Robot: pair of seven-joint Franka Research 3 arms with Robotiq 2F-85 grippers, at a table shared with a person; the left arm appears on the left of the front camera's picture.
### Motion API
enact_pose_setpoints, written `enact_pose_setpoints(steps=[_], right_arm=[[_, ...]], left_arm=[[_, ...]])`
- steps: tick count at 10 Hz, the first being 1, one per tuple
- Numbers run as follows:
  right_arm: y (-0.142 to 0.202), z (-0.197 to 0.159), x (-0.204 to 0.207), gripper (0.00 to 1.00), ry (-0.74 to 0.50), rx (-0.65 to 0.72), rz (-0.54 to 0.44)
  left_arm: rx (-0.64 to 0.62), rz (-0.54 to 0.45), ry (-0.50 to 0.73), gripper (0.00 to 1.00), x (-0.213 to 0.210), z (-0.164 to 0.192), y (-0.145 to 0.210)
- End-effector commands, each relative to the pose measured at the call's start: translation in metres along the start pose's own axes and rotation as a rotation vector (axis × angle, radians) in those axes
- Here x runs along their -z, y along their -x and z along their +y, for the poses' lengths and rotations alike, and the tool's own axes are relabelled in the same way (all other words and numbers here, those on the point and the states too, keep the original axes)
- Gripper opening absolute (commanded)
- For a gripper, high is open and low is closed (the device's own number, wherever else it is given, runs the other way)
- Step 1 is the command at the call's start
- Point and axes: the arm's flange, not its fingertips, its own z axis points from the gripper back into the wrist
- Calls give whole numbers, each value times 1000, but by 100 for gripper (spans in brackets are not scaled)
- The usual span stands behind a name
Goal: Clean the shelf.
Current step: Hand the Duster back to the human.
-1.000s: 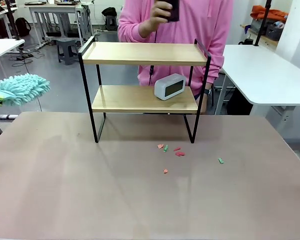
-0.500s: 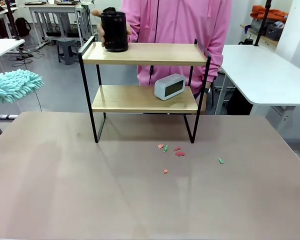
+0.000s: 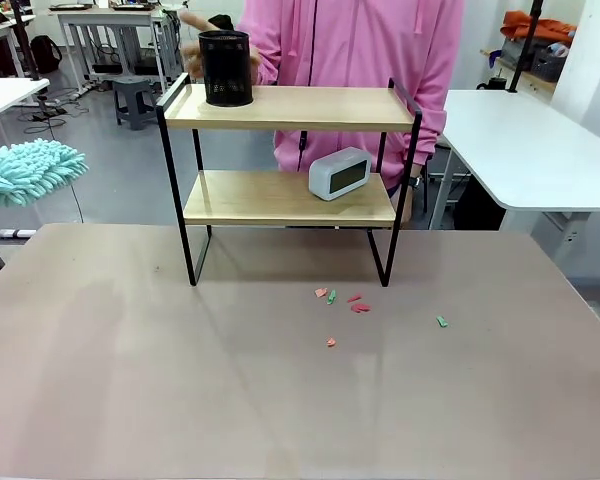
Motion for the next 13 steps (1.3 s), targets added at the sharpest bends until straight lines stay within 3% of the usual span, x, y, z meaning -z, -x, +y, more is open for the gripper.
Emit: enact_pose_setpoints(steps=[1, 2, 5, 6, 7, 9, 10, 13], right_arm=[[-1, 1, 2, 100, -24, -24, -15], [0, 0, 0, 100, 0, 0, 0], [-15, 64, -7, 100, -43, -156, -63], [-15, 86, -5, 100, -71, -207, -60], [-10, 100, 3, 100, -91, -246, -15], [15, 115, 31, 100, -123, -302, 84], [28, 119, 40, 100, -135, -324, 127], [20, 96, 53, 100, -79, -262, 148]], left_arm=[[0, 0, 0, 12, 0, 0, 0], [89, 20, 120, 12, 2, -27, 1], [435, -152, 313, 12, -46, -98, 35], [537, -89, 398, 12, -53, -116, 55], [619, 43, 429, 12, -46, -127, 71], [731, 390, 379, 12, -19, -144, 91], [785, 615, 404, 12, -1, -154, 97], [999, 1121, 407, 12, 56, -171, 113]])
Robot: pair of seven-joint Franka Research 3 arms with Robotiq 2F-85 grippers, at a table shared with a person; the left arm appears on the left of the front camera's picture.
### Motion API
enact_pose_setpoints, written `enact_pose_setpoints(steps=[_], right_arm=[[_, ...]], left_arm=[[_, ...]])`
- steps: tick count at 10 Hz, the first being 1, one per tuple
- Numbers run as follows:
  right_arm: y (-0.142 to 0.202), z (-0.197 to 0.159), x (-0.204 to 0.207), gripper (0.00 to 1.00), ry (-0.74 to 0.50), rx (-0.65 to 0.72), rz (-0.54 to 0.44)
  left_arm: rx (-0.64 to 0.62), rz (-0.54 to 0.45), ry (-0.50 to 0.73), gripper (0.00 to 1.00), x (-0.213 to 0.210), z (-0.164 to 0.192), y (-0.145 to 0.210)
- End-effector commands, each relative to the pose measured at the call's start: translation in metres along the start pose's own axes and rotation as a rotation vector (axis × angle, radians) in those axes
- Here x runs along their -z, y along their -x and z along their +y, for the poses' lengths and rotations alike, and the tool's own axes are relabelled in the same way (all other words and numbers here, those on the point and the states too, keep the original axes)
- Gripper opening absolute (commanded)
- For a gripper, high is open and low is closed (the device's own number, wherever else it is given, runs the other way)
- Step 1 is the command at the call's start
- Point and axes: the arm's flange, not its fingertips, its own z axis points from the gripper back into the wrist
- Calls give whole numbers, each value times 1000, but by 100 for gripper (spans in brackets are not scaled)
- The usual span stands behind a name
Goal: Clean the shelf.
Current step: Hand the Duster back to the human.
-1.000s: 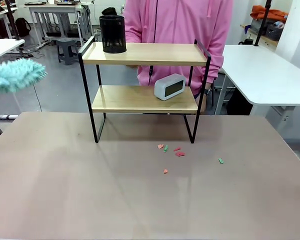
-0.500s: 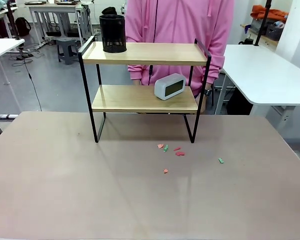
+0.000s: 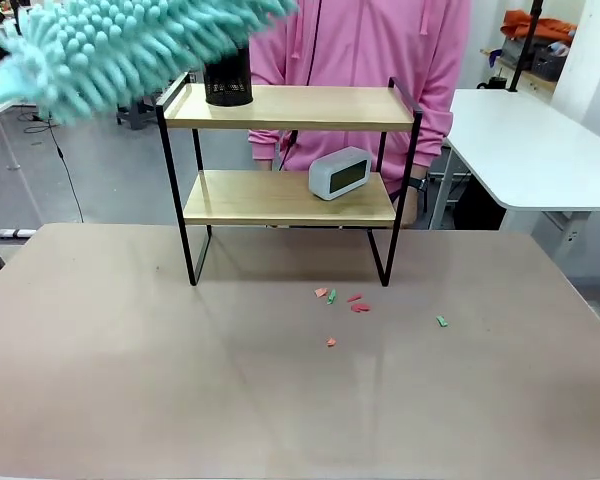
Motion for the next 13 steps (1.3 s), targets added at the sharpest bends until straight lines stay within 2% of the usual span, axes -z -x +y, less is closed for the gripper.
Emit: enact_pose_setpoints(steps=[1, 2, 3, 4, 5, 6, 7, 9, 11, 13], right_arm=[[0, 8, -2, 100, -1, -22, -5], [0, 8, -2, 100, -1, -22, -5], [0, 8, -2, 100, -1, -22, -5], [-1, -1, 0, 100, -1, 3, 0], [8, 2, 2, 100, -29, -23, 37], [13, 10, 30, 100, 2, -50, 125], [13, 19, 59, 100, 10, -65, 173], [19, 34, 117, 100, 35, -80, 224], [49, 45, 174, 100, 52, -55, 230], [74, 61, 201, 100, -38, -2, 406]], left_arm=[[145, 443, 76, 12, 5, 17, -15], [39, 500, -72, 12, 9, 31, -16], [25, 157, 26, 12, 21, 13, -14], [25, 157, 26, 12, 21, 13, -14], [9, 348, 9, 12, 48, 37, -30], [0, 429, 26, 12, 66, 46, -38], [-7, 503, 47, 12, 80, 52, -47], [-30, 587, 55, 12, 103, 62, -63], [-77, 652, 80, 12, 119, 78, -71], [-107, 669, 89, 12, 121, 91, -76]])
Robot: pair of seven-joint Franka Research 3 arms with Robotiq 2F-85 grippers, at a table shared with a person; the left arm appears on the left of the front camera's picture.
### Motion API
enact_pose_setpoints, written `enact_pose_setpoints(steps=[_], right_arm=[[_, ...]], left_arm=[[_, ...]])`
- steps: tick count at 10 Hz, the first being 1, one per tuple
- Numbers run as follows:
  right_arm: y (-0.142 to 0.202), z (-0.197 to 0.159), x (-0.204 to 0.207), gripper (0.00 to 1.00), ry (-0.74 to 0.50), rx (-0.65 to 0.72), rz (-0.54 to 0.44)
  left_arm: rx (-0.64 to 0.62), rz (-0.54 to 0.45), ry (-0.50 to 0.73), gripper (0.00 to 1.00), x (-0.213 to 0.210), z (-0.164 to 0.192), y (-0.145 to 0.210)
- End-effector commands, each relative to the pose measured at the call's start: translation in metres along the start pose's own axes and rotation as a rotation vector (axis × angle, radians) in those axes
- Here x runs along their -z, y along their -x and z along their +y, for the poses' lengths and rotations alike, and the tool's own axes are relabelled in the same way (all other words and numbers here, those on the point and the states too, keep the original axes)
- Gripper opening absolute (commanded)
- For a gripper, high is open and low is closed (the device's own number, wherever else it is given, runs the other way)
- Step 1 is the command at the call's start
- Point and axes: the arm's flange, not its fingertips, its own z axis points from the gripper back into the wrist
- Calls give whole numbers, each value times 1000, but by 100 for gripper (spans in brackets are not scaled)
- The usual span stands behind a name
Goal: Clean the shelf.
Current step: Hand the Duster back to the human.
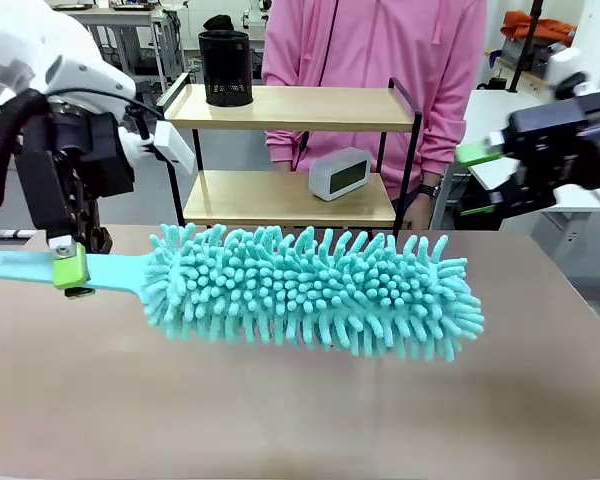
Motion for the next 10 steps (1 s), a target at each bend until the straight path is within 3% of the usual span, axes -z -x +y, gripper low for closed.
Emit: enact_pose_setpoints(steps=[1, 3, 6, 7, 10], right_arm=[[50, 4, 32, 100, -24, 18, 87], [64, 1, 54, 100, -13, -9, 226], [76, -6, 70, 100, -139, 25, 475], [76, -8, 70, 100, -166, 30, 523], [78, -6, 73, 100, -176, 16, 540]], left_arm=[[-10, 6, 14, 12, -23, -12, 9], [8, -4, 15, 12, -22, -12, 9], [11, 3, 21, 12, -23, -12, 12], [8, 5, 27, 12, -22, -10, 13], [16, 0, 30, 12, -22, -10, 14]])
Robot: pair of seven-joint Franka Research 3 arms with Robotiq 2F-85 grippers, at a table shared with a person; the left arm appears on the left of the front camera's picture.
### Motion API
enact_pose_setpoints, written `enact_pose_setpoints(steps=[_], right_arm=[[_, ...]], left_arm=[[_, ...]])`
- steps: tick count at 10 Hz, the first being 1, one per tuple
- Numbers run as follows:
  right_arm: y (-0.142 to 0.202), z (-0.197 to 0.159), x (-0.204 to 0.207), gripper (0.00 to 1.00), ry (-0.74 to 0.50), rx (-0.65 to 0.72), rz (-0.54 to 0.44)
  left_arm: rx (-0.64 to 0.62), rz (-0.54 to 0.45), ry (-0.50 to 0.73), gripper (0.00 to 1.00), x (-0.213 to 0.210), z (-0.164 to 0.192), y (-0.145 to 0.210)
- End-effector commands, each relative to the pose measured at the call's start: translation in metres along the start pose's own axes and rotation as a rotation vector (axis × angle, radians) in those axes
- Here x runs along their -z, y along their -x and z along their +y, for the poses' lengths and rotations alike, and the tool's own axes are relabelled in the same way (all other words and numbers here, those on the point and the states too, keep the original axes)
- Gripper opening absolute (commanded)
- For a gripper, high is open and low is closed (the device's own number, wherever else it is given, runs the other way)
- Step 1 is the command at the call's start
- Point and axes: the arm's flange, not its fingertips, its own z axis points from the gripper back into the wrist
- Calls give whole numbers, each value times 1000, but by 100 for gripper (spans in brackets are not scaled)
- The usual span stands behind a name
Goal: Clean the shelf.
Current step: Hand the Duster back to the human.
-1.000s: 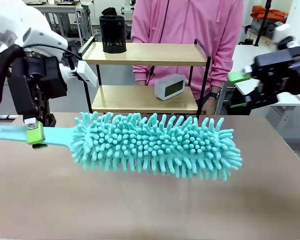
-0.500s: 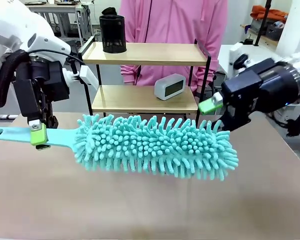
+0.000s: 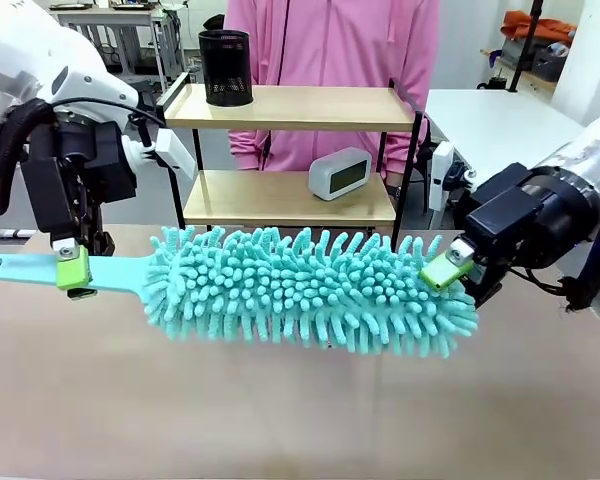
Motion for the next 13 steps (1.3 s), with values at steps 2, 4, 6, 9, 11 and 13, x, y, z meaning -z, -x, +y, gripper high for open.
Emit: enact_pose_setpoints(steps=[2, 4, 6, 9, 11, 13], right_arm=[[21, -4, 6, 100, 7, -46, -44], [21, -4, 8, 100, 2, -57, -94], [21, -1, 15, 100, -26, -45, -97], [21, 1, 21, 100, -24, -40, -87], [22, 3, 23, 100, -31, -56, -85], [23, 2, 23, 43, -24, -76, -108]], left_arm=[[5, 17, 2, 12, -19, -20, 9], [7, 32, 14, 12, -16, -19, 8], [6, 11, 9, 12, -16, -17, 7], [3, 3, 14, 12, -17, -15, 6], [3, 1, 17, 12, -18, -14, 5], [4, 8, 21, 12, -17, -14, 4]])
